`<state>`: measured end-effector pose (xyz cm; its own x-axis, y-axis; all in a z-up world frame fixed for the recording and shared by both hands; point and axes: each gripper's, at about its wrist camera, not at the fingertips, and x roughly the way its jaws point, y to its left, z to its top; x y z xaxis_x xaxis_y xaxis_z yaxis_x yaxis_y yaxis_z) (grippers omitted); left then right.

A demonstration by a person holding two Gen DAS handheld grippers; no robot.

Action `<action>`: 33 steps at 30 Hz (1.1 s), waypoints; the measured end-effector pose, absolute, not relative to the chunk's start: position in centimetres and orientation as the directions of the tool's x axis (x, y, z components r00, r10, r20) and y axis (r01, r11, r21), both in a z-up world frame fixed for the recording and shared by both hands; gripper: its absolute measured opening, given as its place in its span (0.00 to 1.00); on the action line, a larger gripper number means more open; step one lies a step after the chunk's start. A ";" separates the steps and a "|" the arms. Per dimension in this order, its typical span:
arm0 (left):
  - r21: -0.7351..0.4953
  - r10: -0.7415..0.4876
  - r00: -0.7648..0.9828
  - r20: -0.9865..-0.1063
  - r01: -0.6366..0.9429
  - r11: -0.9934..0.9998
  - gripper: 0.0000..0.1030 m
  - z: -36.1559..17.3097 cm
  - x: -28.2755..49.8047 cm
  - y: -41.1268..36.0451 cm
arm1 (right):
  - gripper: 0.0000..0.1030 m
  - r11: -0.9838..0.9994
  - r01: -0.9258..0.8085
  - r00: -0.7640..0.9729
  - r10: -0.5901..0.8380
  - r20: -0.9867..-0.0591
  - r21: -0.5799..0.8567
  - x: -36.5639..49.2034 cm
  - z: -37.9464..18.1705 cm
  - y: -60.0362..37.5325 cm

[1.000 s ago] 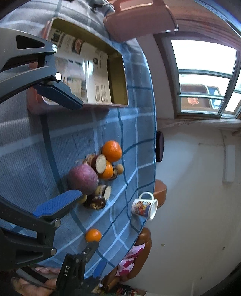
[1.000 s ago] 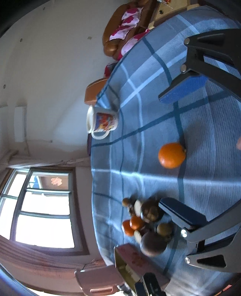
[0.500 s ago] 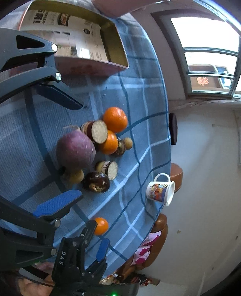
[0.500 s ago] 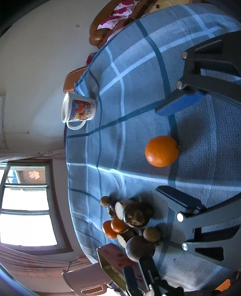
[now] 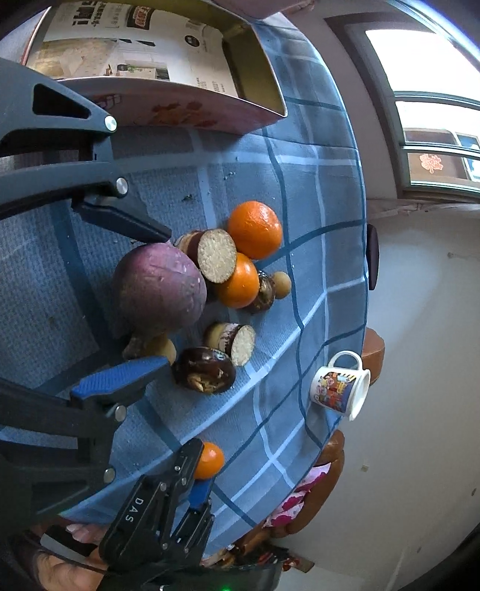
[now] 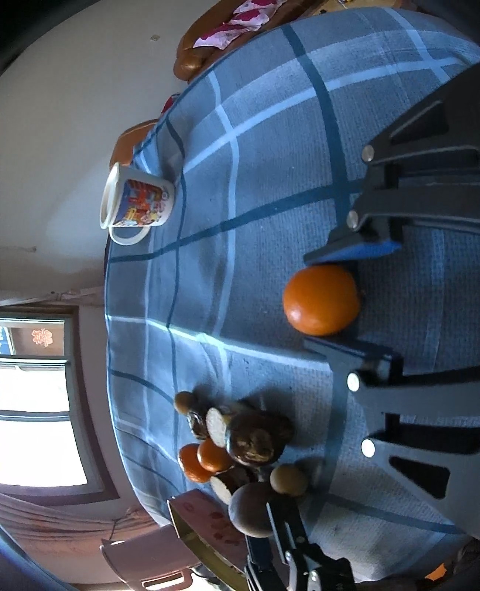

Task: Organize fruits
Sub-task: 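Grasp the lone orange with the right tool while the left tool grasps the purple round fruit, then lift and carry the orange and purple fruit toward the metal tin with both tools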

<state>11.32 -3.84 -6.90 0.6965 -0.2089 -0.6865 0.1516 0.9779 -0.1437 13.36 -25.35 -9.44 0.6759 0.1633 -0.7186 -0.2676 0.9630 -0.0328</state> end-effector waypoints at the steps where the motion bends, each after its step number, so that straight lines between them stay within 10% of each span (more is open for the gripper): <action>1: -0.151 -0.213 0.697 -0.685 0.150 0.977 0.61 -6.9 11.3 -3.7 | 0.38 0.962 -0.273 0.676 0.171 -0.717 -0.028 13.3 -9.4 -25.4; 33: -0.146 -0.217 0.807 -0.550 0.163 0.976 0.50 -5.6 8.6 -2.9 | 0.37 0.936 -0.346 0.805 0.262 -0.532 -0.061 9.3 -8.4 -25.0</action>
<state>8.58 -2.94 -5.58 0.8066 -0.2167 -0.5500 0.1627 0.9758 -0.1459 9.35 -24.99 -8.40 0.8052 0.2623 -0.5318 -0.3455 0.9364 -0.0612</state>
